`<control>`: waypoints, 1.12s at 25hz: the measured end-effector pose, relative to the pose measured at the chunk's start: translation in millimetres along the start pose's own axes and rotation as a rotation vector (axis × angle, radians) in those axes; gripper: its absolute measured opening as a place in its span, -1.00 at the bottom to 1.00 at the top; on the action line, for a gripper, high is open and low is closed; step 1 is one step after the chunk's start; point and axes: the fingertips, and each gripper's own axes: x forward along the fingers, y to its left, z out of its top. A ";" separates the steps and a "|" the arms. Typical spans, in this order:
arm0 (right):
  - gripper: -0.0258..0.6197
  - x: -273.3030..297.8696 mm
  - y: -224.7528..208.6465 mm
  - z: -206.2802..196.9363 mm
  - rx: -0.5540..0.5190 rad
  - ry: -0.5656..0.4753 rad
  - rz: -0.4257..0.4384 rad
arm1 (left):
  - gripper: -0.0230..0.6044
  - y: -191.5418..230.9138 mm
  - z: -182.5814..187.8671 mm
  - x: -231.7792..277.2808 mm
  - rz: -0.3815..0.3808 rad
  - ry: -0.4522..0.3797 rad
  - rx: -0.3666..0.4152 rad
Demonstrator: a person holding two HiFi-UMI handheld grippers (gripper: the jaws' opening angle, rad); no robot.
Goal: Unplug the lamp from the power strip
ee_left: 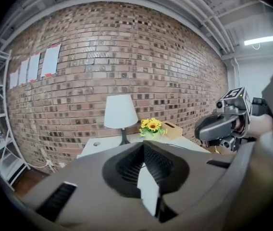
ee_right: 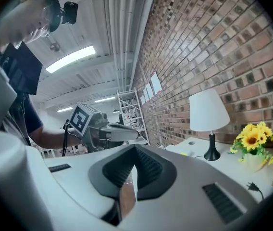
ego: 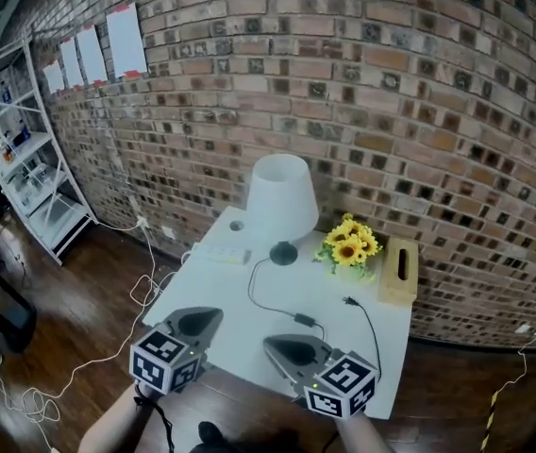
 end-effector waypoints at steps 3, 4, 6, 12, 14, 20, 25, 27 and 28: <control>-0.92 24.4 14.7 4.3 -0.009 0.002 0.012 | -0.91 25.7 -5.5 -20.7 0.018 -0.027 -0.042; -0.92 32.7 19.6 5.3 -0.011 0.006 0.017 | -0.91 34.7 -6.7 -27.5 0.024 -0.037 -0.058; -0.92 49.7 28.9 7.2 -0.016 0.015 0.024 | -0.91 51.3 -7.5 -41.7 0.035 -0.053 -0.073; -0.92 105.6 54.3 13.4 -0.035 0.018 0.026 | -0.91 112.6 -20.2 -90.4 0.106 -0.097 -0.126; -0.92 129.4 65.3 15.3 -0.045 0.028 0.049 | -0.91 135.5 -25.7 -112.2 0.147 -0.114 -0.146; -0.92 197.1 109.8 12.4 -0.087 0.073 0.117 | -0.91 195.2 -51.6 -182.4 0.248 -0.135 -0.135; -0.92 254.1 166.2 11.0 -0.186 0.098 0.218 | -0.91 230.5 -70.6 -241.4 0.307 -0.219 -0.150; -0.92 271.9 185.4 8.6 -0.195 0.093 0.252 | -0.91 241.7 -84.4 -260.2 0.356 -0.188 -0.132; -0.92 279.5 194.3 7.5 -0.190 0.091 0.270 | -0.91 245.7 -91.9 -268.6 0.375 -0.167 -0.120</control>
